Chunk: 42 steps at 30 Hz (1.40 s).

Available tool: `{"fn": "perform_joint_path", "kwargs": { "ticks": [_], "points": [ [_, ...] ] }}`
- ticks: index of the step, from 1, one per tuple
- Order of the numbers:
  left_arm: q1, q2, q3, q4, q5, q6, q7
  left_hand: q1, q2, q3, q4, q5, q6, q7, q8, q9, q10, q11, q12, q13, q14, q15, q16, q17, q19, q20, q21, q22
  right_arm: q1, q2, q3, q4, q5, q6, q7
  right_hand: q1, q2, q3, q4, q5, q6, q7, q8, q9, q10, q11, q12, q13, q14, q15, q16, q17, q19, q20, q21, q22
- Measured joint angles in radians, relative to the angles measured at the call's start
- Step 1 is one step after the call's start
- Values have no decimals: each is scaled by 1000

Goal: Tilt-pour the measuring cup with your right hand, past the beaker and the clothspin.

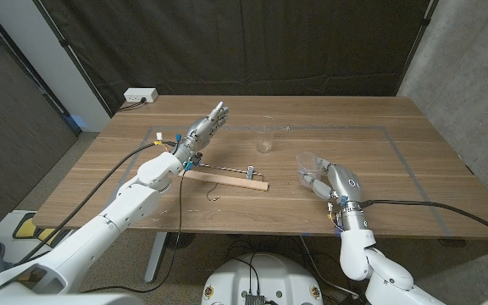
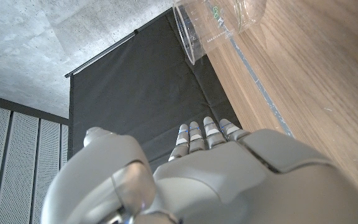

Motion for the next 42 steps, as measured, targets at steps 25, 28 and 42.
{"fn": "perform_joint_path", "kwargs": {
  "ticks": [25, 28, 42],
  "points": [
    [-5, -3, -5, 12, -5, -3, -3, 9, -9, 0, 0, -5, 0, 0, 0, 0, 0, 0, 0, 0, 0, 0, 0, 0, 0, 0, 0, 0, 37, 6, -39, 31, 34, -44, 42, -8, 8, -26, 26, 4, -22, -22, -14, 0, -54, 8, -5, 8, -81, 16, -4, 0, -59, 13, -31, -5],
    [-6, -4, -5, 14, -5, -5, -5, 0, 0, 0, 0, -5, 0, 0, 0, 0, 0, 0, 0, 0, 0, 0, 0, 0, 0, 0, 0, 0, 42, -2, -43, 31, 38, -47, 44, -8, 8, -40, 40, 4, -29, -28, -14, 0, -68, 22, -9, 8, -95, 17, -4, 0, -67, 14, -38, -5],
    [-13, -10, -1, 27, -5, -11, -13, 3, -3, -4, 4, -5, 5, -5, 0, 0, 0, 0, 0, 0, 0, 0, 0, 0, 0, 0, 0, 0, 33, -31, -32, 12, 72, -26, 57, -140, -100, -116, 82, 48, -54, -47, -27, -9, -144, 61, -16, 7, -167, 24, -4, 0, -110, 20, -68, -15]
  ]
}}
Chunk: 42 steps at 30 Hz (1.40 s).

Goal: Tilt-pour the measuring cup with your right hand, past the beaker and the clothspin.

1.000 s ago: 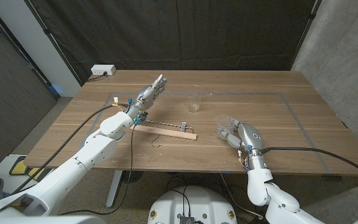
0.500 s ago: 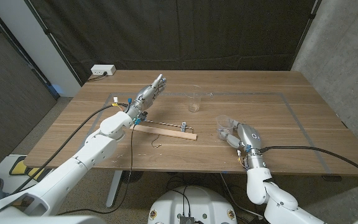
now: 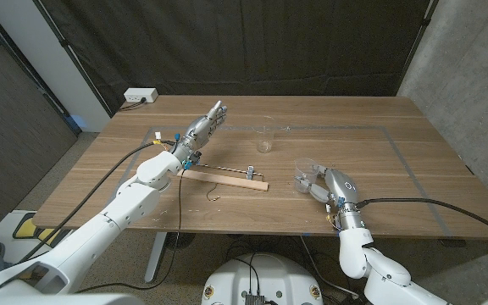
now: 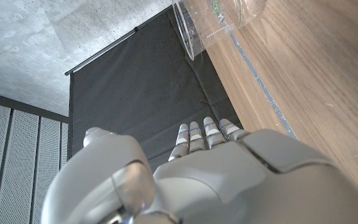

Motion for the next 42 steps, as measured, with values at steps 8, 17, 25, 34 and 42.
{"fn": "perform_joint_path", "kwargs": {
  "ticks": [8, 17, 25, 34, 42],
  "points": [
    [-1, -3, 2, 5, 0, -2, -1, 6, -6, 0, 0, 0, 0, 0, 0, 0, 0, 0, 0, 0, 0, 0, 0, 0, 0, 0, 0, 0, -3, -9, 4, -8, 12, 7, 26, -15, -21, -17, 2, 30, -88, 29, -5, -3, -72, 26, -8, 0, -66, 8, 0, 0, -48, 6, -22, 0],
    [2, -4, 2, 5, -2, -5, -2, -3, 3, 0, 0, 0, 4, 4, 0, 0, 0, 0, 0, 0, 0, 0, 0, 0, 0, 0, 0, 0, -6, -32, 7, -34, 16, -15, 59, -19, -25, -25, 3, 45, -115, 41, -5, -3, -107, 36, -8, 0, -105, 12, -7, 0, -81, 7, -29, 0],
    [6, -1, 1, -2, -2, -5, 0, -3, 3, 0, 0, 0, 4, 4, 0, 0, 0, 0, 0, 0, 0, 0, 0, 0, 0, 0, 0, 0, -13, -35, 9, -46, 28, -37, 76, -25, -31, -33, 6, 67, -159, 62, -5, -7, -152, 46, -10, -1, -148, 13, -7, -2, -110, 10, -33, 0],
    [8, 2, 1, -8, -2, -5, 1, 6, -6, 0, 0, 0, 7, 0, 0, 0, 0, 0, 0, 0, 0, 0, 0, 0, 0, 0, 0, 0, -25, -46, 18, -69, 52, -53, 98, -63, -68, -95, 18, 159, -481, 135, -9, -12, -408, 97, -12, -5, -370, 87, -7, -2, -290, 24, -44, -9],
    [9, 2, 1, -9, -2, -2, 0, 6, -6, 0, 0, 0, 7, 0, 0, 0, 0, 0, 0, 0, 0, 0, 0, 0, 0, 0, 0, 0, -44, -63, 38, -95, 78, -56, 107, -79, -71, -106, 23, 170, -503, 111, -4, -12, -438, 107, -11, -5, -391, 98, -7, -2, -312, 34, -44, -9]
  ]
}}
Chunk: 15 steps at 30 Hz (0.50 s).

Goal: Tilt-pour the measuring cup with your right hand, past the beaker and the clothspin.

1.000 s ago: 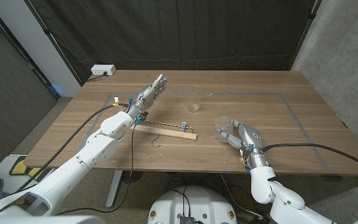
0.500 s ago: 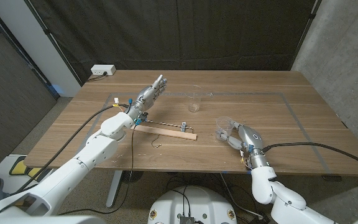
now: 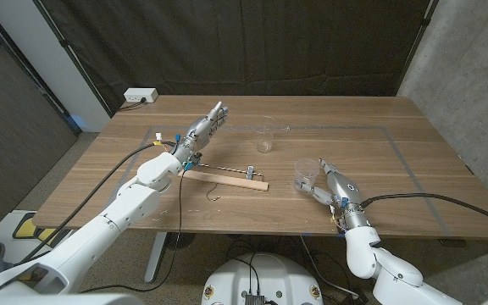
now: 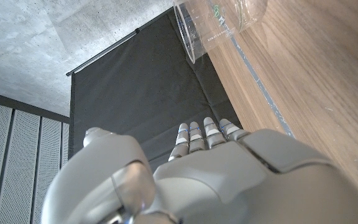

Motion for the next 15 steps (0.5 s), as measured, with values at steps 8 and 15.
{"fn": "perform_joint_path", "kwargs": {
  "ticks": [8, 15],
  "points": [
    [0, 0, 0, 0, 0, 2, -1, -8, 8, 0, 0, 0, 0, 0, 0, 0, 4, 4, 0, 0, 0, 0, 0, 0, 0, 0, 0, 0, -41, -19, 60, -35, 23, 16, 0, -15, 0, -8, 8, 4, 16, 3, 11, 0, 0, 0, 5, 0, 0, 0, 4, 0, 0, 0, 0, 0],
    [7, 3, 1, -8, 0, 3, 2, -8, 8, 0, 0, 0, 0, 0, 0, 0, 4, 4, 0, 0, 0, 0, 0, 0, 0, 0, 0, 0, -62, -23, 111, -49, 112, 134, -15, -30, 4, -14, 14, 8, 41, -1, 19, 0, 15, -8, 16, 0, 1, -1, 10, 0, 0, 0, 5, 0]
  ]
}}
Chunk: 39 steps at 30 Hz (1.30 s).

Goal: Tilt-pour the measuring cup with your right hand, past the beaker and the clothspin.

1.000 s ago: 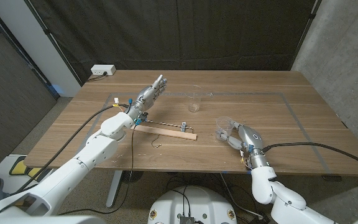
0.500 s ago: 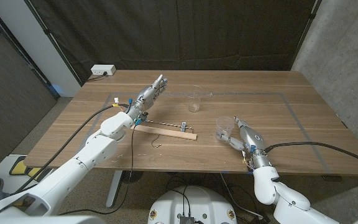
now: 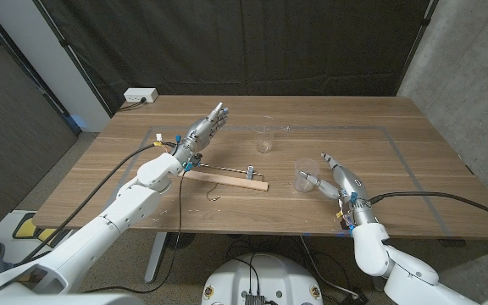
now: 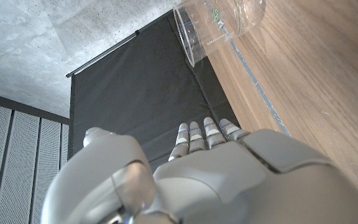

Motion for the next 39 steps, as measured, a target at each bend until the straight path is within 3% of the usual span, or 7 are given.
{"fn": "perform_joint_path", "kwargs": {
  "ticks": [5, 12, 13, 16, 20, 23, 39],
  "points": [
    [10, 3, -2, -9, 1, 0, 9, 0, 0, 0, 0, 0, 0, 0, 0, 0, 0, 0, 0, 0, 0, 0, 0, 0, 0, 0, 0, 0, 4, 7, 34, 15, 55, 92, -1, -13, 13, -9, 9, 0, 26, -8, 9, 0, 20, -10, 8, 0, 17, -32, 5, 0, 10, -10, 5, 0],
    [21, 7, -7, -20, 2, -2, 27, 8, -8, -4, 4, 0, 0, 0, 0, 0, 0, 0, 0, 0, 0, 0, 0, 0, -2, -2, 0, 0, 30, 25, 74, 58, 105, 162, 15, -25, 25, -14, 14, 7, 64, -14, 15, -5, 47, -15, 21, 0, 35, -49, 9, 0, 22, -14, 11, -3],
    [35, 13, -14, -33, 2, -2, 30, 11, -5, -4, 4, 0, 0, 0, 0, 0, 0, 0, 0, 0, 0, 0, 0, 0, -2, -2, 0, 0, 38, 29, 81, 70, 155, 229, 41, -25, 25, -14, 14, 7, 67, -16, 19, -5, 54, -17, 23, 0, 35, -49, 11, 0, 26, -11, 11, -5],
    [42, 16, -18, -40, 3, -4, 36, 11, -5, -4, 4, 0, 0, 0, 0, 0, 0, 0, 0, 0, 0, 0, 0, 0, -2, -2, 0, 0, 55, 38, 91, 93, 181, 261, 56, -29, 29, -18, 18, 7, 91, -20, 25, -5, 68, -14, 29, 0, 44, -51, 13, 0, 35, -13, 15, -5],
    [45, 17, -19, -42, 4, -8, 49, 11, -5, -4, 4, 0, 0, 0, 0, 0, 0, 0, 0, 0, 0, 0, 0, 0, -2, -2, 0, 0, 94, 58, 101, 145, 190, 272, 62, -34, 34, -18, 18, 7, 106, -26, 30, -5, 75, -18, 31, 0, 55, -51, 13, 0, 40, -18, 15, -5],
    [69, 26, -31, -64, 5, -9, 56, 16, 1, -4, 4, 0, 0, 0, 0, 0, 0, 0, 0, 0, 0, 0, 0, 0, -2, -2, 0, 0, 122, 69, 103, 174, 272, 349, 128, -38, 38, -18, 25, 7, 109, -26, 30, -5, 75, -18, 31, 0, 55, -51, 13, 0, 40, -18, 15, -5],
    [104, 43, -49, -99, 8, -14, 84, 15, 0, -4, 4, 0, 0, 0, 0, 0, 5, -5, 0, 0, 0, 0, 0, 0, -2, -2, 0, 0, 295, 132, 75, 376, 413, 459, 270, -66, 66, -15, 43, 7, 142, -25, 36, -2, 92, -10, 31, 0, 70, -48, 17, 0, 51, -18, 19, -5]
  ]
}}
